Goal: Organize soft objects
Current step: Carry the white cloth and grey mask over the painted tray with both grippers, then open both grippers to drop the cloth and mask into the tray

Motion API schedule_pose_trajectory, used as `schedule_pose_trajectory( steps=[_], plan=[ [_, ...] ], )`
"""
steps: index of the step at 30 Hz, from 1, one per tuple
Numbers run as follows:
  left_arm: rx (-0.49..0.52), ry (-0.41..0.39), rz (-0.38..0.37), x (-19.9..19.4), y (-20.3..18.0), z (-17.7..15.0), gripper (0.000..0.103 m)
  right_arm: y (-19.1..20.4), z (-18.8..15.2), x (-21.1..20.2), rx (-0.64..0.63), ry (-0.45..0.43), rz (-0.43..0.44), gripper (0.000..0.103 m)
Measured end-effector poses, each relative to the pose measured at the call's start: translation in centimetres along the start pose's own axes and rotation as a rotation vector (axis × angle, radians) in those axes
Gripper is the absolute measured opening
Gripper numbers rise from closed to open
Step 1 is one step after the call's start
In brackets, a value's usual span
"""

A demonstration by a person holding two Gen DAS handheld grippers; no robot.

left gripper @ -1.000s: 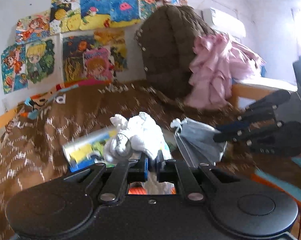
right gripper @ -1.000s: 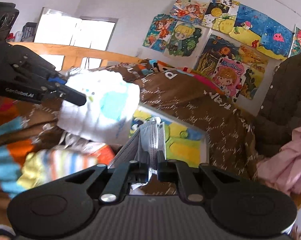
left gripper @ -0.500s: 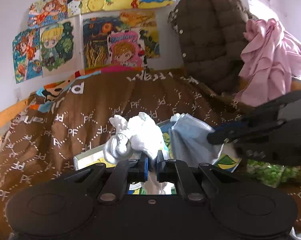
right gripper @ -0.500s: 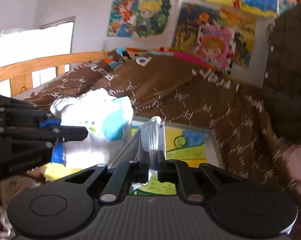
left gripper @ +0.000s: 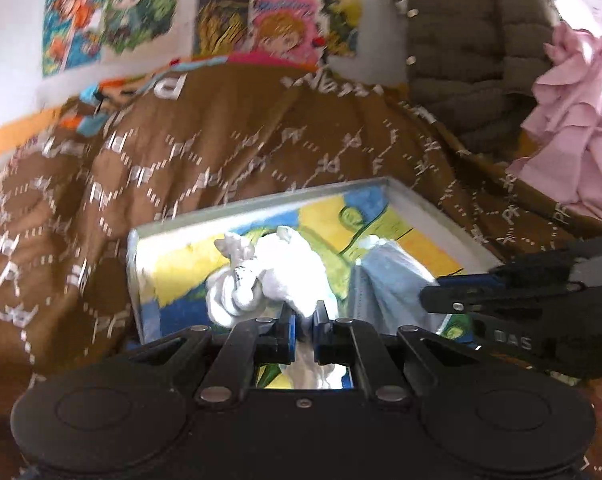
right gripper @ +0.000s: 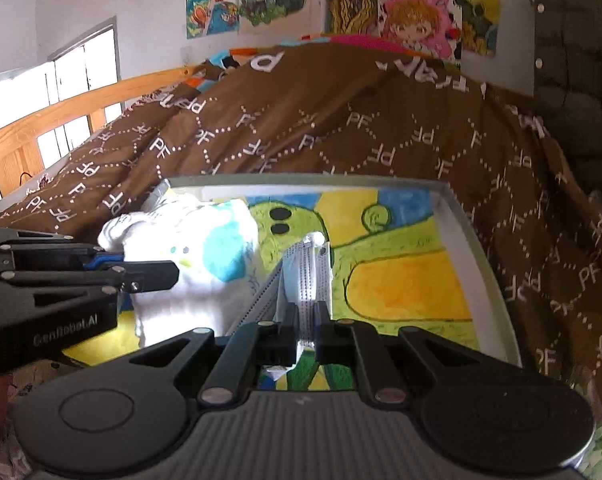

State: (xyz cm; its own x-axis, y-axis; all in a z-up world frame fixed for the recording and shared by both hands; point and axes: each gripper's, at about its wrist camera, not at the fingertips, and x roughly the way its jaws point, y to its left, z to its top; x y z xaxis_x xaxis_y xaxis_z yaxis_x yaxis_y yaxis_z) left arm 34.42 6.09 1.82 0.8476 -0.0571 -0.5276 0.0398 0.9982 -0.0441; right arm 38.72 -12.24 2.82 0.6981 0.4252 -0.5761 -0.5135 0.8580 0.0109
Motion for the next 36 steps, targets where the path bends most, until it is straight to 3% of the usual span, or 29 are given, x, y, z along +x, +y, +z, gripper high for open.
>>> schedule_pose_trajectory(
  steps=[4,10,13,17,19,21,25,32,36],
  plan=[
    [-0.053,0.046,0.008,0.6,1.1,0.0,0.009,-0.1,-0.3,0.1,0.005,0.016,-0.003,0.011],
    [-0.067,0.090,0.027,0.6,1.4,-0.4,0.017,-0.3,-0.4,-0.4,0.004,0.021,-0.010,0.025],
    [-0.062,0.091,0.035,0.1,1.2,-0.5,0.023,-0.5,-0.3,-1.1,0.007,0.013,-0.017,0.032],
    [-0.053,0.080,0.046,-0.8,0.7,-0.5,0.041,-0.6,-0.1,-2.4,0.001,-0.012,-0.024,0.049],
    [-0.058,0.031,0.042,-2.1,0.5,-0.4,0.050,-0.8,0.0,-3.4,0.005,-0.030,-0.027,0.056],
    [-0.064,-0.035,0.039,-3.7,0.2,-0.3,0.068,-1.1,0.0,-4.6,0.015,-0.055,-0.027,0.069],
    [-0.070,-0.144,0.052,-6.7,-0.6,0.2,0.079,-1.6,0.1,-7.5,0.037,-0.116,-0.046,0.082],
    [-0.081,-0.262,0.046,-11.7,-2.1,1.0,0.092,-1.8,-0.1,-13.9,0.069,-0.253,-0.073,0.102],
    [-0.064,-0.323,0.046,-15.0,-3.0,0.6,0.099,-1.4,-0.6,-17.4,0.058,-0.306,-0.090,0.103]
  ],
)
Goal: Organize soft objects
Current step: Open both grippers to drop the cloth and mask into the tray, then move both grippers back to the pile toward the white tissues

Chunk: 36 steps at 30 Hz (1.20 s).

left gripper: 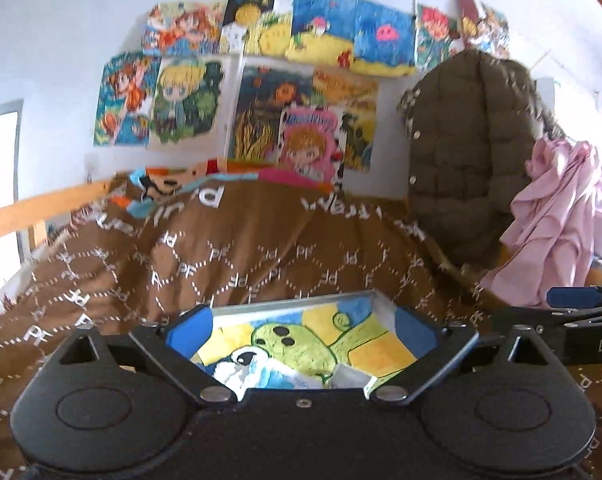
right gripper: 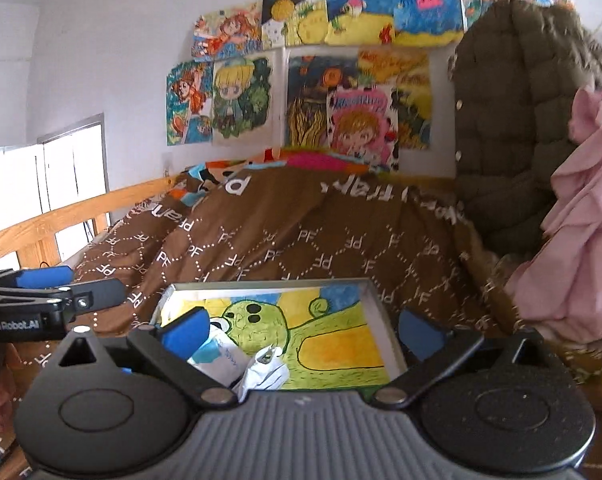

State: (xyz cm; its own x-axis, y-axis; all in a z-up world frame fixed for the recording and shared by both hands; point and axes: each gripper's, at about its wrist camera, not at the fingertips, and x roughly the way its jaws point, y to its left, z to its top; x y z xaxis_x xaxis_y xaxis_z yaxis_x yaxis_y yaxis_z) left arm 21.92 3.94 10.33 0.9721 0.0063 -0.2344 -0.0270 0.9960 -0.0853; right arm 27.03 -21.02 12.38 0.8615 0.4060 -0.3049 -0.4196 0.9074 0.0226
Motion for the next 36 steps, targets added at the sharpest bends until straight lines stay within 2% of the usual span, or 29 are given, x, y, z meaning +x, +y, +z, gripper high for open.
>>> schedule_pose_trajectory(
  steps=[8,12,19,24,30,36],
  plan=[
    [0.025,-0.042,-0.049,-5.9,-1.4,-0.6,0.102,1.1,-0.1,-6.4,-0.072,-0.058,-0.005,0.103],
    [0.028,-0.040,-0.072,-8.4,-1.8,-1.7,0.102,1.8,-1.2,-8.8,-0.096,-0.046,0.011,0.103],
    [0.024,-0.040,-0.101,-12.1,-2.3,-4.4,0.102,2.9,-5.2,-11.7,-0.115,0.049,0.032,0.103],
    [0.053,0.030,-0.119,-13.4,-2.8,-7.2,0.102,3.3,-8.3,-13.1,-0.065,0.127,0.034,0.103],
    [0.086,0.123,-0.133,-14.6,-2.6,-10.7,0.102,3.6,-11.7,-13.1,-0.095,0.243,0.039,0.103],
    [0.130,0.148,-0.173,-15.8,-2.9,-12.7,0.102,3.6,-13.3,-12.8,-0.110,0.293,0.024,0.103]
  ],
)
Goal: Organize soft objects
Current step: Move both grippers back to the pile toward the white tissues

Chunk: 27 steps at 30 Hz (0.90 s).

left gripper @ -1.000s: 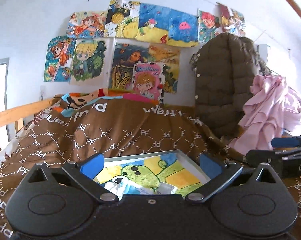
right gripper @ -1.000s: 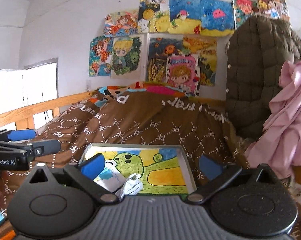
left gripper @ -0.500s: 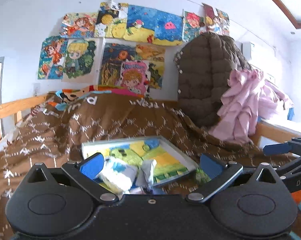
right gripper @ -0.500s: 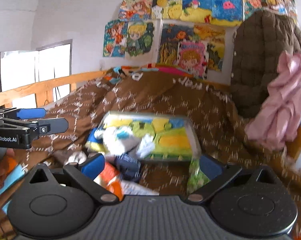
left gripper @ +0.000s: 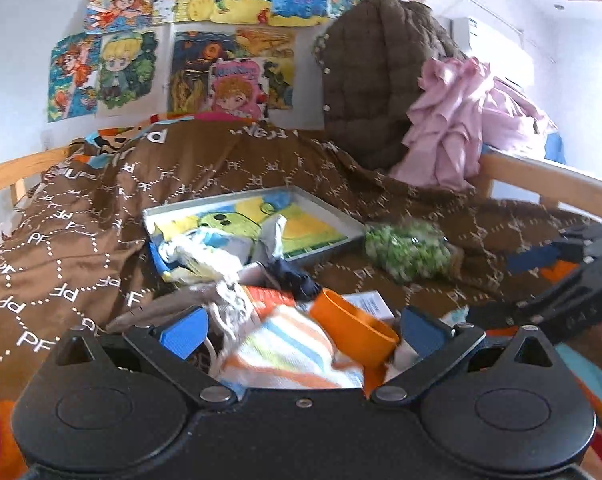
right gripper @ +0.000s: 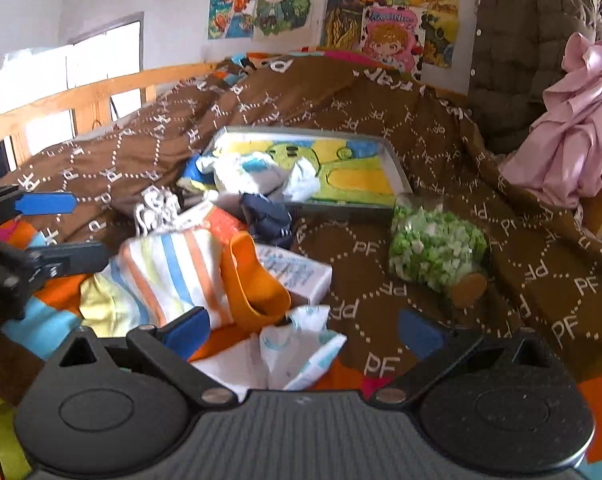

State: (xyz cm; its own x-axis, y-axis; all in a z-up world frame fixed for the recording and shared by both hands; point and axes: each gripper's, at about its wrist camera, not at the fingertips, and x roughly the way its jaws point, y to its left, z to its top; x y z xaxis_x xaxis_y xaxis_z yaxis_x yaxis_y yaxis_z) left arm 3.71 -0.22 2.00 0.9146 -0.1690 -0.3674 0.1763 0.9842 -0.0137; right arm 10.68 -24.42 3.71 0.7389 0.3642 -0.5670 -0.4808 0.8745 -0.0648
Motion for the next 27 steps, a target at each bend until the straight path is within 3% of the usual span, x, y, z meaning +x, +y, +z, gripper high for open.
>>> schedule_pose_trajectory(
  steps=[12,27],
  plan=[
    [0.117,0.074,-0.091,0.1,-2.6,-2.6,0.102,0.0,-1.0,2.0,0.059,0.103,-0.015,0.103],
    [0.240,0.150,-0.215,2.2,-5.7,-3.7,0.102,-0.6,-0.7,3.0,0.082,0.127,-0.019,0.103]
  ],
)
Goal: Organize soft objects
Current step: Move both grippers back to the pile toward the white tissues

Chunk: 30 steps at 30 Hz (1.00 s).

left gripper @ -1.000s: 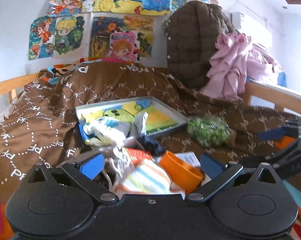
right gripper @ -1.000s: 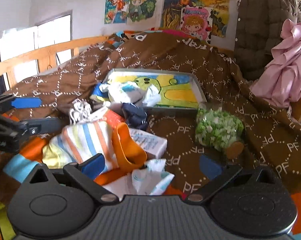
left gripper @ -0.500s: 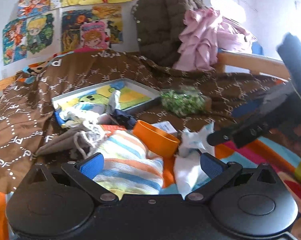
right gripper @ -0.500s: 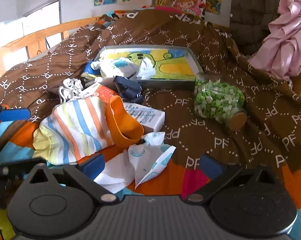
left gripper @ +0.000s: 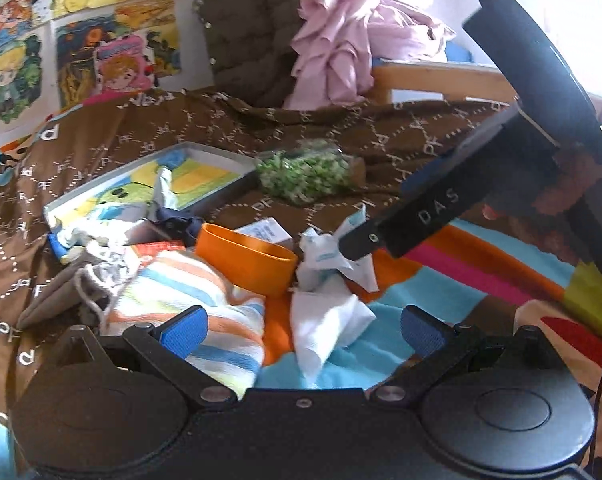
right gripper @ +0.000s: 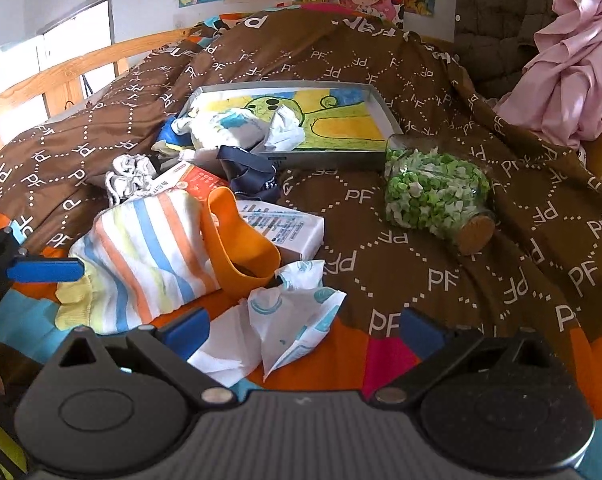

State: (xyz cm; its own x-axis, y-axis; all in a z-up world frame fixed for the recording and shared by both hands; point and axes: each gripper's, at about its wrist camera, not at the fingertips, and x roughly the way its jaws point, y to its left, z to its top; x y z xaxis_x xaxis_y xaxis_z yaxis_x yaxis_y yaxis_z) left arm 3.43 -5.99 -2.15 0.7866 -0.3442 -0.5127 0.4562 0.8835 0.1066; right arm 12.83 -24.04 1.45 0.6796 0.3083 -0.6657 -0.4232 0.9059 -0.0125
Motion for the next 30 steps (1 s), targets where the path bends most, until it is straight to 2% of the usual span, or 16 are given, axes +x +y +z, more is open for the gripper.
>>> schedule_pose_trajectory(
  steps=[7,15,22,28,30],
  plan=[
    [0.017,0.032,-0.063,1.5,-0.4,0.3,0.100,-0.3,-0.2,0.9,-0.005,0.013,0.011,0.103],
    [0.078,0.072,-0.107,3.4,-1.0,0.2,0.088,-0.7,-0.2,2.4,-0.008,0.030,0.020,0.103],
    [0.032,0.114,-0.116,5.3,-0.1,0.2,0.082,-1.0,0.0,4.0,-0.017,0.043,0.051,0.100],
    [0.006,0.161,-0.139,6.6,0.4,0.0,0.063,-1.1,-0.1,5.2,-0.010,0.081,0.081,0.087],
    [-0.005,0.170,-0.135,6.8,0.6,0.0,0.056,-1.3,-0.1,5.5,-0.010,0.085,0.090,0.079]
  ],
)
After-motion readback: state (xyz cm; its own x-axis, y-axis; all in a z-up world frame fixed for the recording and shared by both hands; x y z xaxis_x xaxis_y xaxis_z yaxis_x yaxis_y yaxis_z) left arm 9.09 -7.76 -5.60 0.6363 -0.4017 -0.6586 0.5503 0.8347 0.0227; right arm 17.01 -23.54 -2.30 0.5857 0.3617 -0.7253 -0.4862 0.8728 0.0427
